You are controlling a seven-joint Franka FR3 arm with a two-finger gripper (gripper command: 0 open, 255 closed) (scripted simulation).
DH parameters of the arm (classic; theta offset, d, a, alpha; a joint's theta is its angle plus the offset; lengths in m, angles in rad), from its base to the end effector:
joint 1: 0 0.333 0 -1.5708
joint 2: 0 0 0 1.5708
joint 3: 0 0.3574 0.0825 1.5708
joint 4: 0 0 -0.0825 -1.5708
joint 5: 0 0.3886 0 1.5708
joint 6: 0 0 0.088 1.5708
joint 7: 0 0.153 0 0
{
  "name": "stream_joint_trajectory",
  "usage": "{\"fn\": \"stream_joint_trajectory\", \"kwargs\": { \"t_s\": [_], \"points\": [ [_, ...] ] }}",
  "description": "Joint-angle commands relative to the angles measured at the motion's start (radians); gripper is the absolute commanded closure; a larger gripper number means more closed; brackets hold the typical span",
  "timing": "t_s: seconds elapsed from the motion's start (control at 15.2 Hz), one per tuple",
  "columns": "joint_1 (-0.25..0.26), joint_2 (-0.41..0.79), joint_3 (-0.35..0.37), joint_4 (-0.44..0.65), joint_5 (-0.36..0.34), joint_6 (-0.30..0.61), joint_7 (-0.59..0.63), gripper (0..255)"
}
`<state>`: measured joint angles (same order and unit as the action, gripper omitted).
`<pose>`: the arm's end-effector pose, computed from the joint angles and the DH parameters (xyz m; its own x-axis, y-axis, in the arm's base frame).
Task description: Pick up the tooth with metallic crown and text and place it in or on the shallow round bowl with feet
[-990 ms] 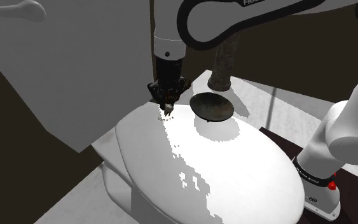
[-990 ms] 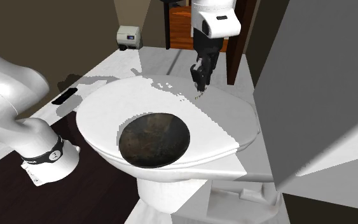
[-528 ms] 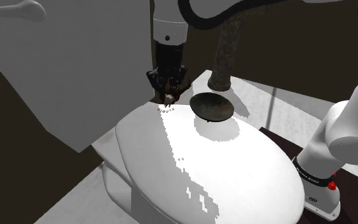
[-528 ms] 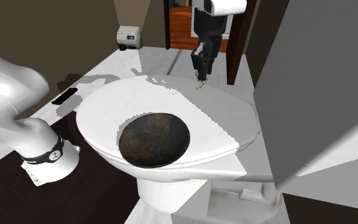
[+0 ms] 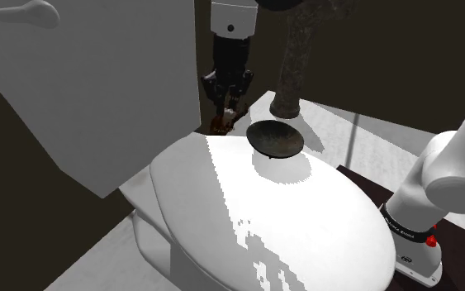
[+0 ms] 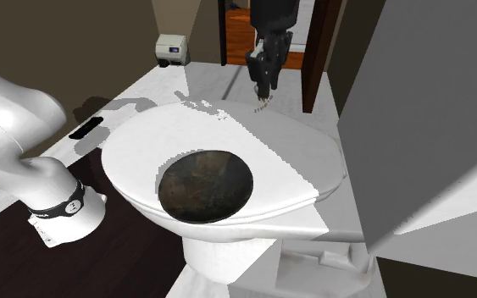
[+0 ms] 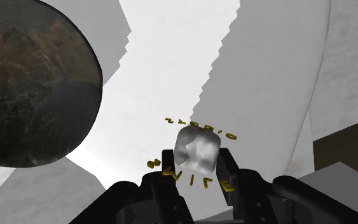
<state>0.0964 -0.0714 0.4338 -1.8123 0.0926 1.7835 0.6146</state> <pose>0.4650 0.2939 0.5583 0.9947 -0.1024 -0.0061 -0.1025 -0.9922 -0.0705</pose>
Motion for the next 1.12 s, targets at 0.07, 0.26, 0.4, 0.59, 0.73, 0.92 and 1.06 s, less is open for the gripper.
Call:
{"fn": "stream_joint_trajectory", "kwargs": {
  "t_s": [0.07, 0.26, 0.4, 0.59, 0.73, 0.92, 1.06],
  "points": [
    [-0.027, -0.09, -0.042, -0.087, 0.035, -0.002, -0.079, 255],
    [-0.049, -0.17, -0.09, -0.161, 0.057, -0.013, -0.158, 255],
    [-0.062, -0.219, -0.125, -0.204, 0.064, -0.023, -0.208, 255],
    [-0.082, -0.284, -0.177, -0.259, 0.067, -0.039, -0.282, 255],
    [-0.095, -0.322, -0.213, -0.29, 0.063, -0.052, -0.33, 255],
    [-0.098, -0.334, -0.223, -0.327, 0.063, -0.029, -0.347, 255],
    [-0.097, -0.335, -0.221, -0.355, 0.064, -0.002, -0.349, 255]
  ]
}}
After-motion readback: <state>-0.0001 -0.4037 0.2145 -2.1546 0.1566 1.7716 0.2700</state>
